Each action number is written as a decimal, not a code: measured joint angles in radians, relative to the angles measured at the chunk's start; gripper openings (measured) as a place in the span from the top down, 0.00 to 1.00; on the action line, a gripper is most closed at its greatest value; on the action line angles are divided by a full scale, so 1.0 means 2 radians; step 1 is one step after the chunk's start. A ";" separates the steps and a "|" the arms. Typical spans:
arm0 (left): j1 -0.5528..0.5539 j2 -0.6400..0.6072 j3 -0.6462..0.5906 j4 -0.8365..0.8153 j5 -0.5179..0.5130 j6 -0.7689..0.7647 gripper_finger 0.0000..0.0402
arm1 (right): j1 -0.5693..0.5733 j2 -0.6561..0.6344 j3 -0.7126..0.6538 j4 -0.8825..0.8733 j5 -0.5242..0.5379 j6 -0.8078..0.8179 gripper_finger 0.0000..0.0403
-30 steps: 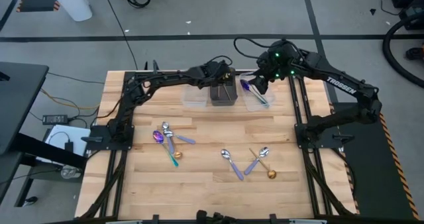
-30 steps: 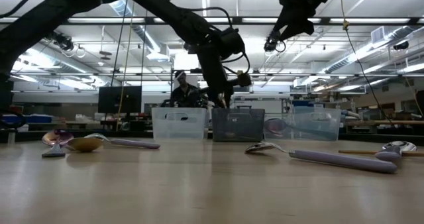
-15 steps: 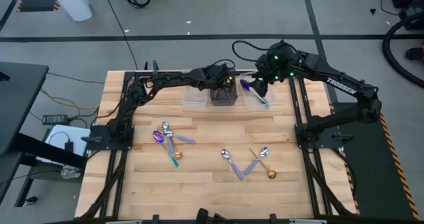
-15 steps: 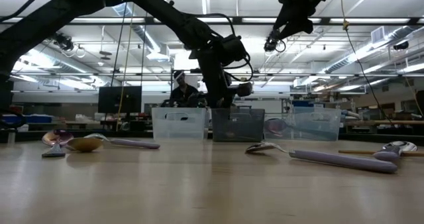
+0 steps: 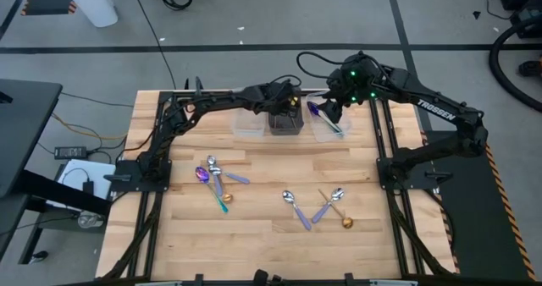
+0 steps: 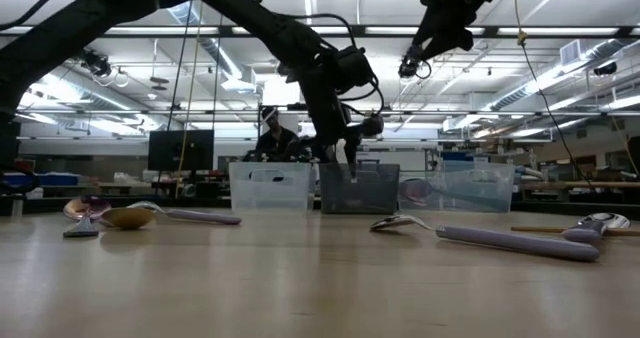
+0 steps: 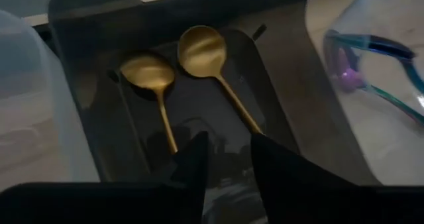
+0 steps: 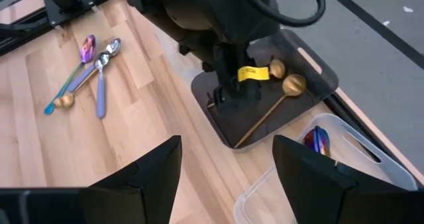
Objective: Sort silverware by color (type)
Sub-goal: Put the purple spoon into the left transparent bin
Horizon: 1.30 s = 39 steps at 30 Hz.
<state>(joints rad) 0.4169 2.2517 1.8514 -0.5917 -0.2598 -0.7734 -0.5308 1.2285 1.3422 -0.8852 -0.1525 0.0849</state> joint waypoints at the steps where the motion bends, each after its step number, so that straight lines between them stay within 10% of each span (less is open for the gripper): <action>1: -0.002 0.000 0.008 -0.010 0.001 0.000 0.69 | 0.000 0.000 0.000 0.000 0.002 0.000 0.39; 14: -0.077 -0.005 0.099 -0.240 -0.007 0.062 0.69 | -0.001 0.000 0.000 -0.012 0.002 -0.002 0.39; 22: -0.128 -0.028 0.100 -0.235 -0.002 0.036 0.69 | -0.001 0.000 0.000 -0.025 0.002 -0.013 0.39; 39: -0.239 -0.028 0.100 -0.233 0.139 -0.212 0.69 | 0.000 -0.019 0.000 -0.064 0.028 -0.018 0.39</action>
<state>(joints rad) -0.0614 2.1948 2.0514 -1.0576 0.0184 -1.1970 -0.5316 1.1912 1.3422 -1.0142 -0.0971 0.0490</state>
